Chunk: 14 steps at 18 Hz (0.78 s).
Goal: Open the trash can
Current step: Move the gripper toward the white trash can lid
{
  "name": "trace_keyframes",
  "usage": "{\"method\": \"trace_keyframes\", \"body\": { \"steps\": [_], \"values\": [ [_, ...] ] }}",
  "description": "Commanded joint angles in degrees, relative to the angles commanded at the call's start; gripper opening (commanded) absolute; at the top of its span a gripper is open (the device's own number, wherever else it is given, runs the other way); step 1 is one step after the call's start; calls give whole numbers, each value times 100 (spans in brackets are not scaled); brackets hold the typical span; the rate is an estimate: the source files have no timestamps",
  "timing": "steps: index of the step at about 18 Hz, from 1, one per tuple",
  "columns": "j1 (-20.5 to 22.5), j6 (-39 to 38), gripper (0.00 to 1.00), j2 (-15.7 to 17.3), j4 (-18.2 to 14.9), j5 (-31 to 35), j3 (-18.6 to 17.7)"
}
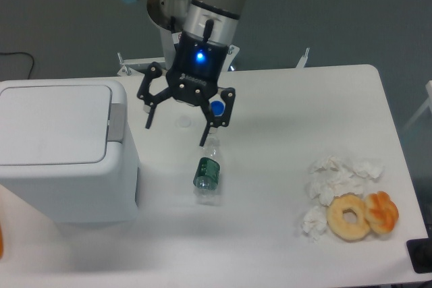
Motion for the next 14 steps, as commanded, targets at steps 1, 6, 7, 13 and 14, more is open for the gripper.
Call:
{"method": "trace_keyframes", "body": {
  "steps": [1,6,7,13,14],
  "values": [
    [0,-9,100,0,-9,-70,-44],
    [0,-9,100,9,-18,-167,-106],
    [-9,-9,100,9,-18,-167,-114],
    [-9,0,100,35,-18,-176,-229],
    [-18,9,100,35,-9,-176,-229]
  ]
}}
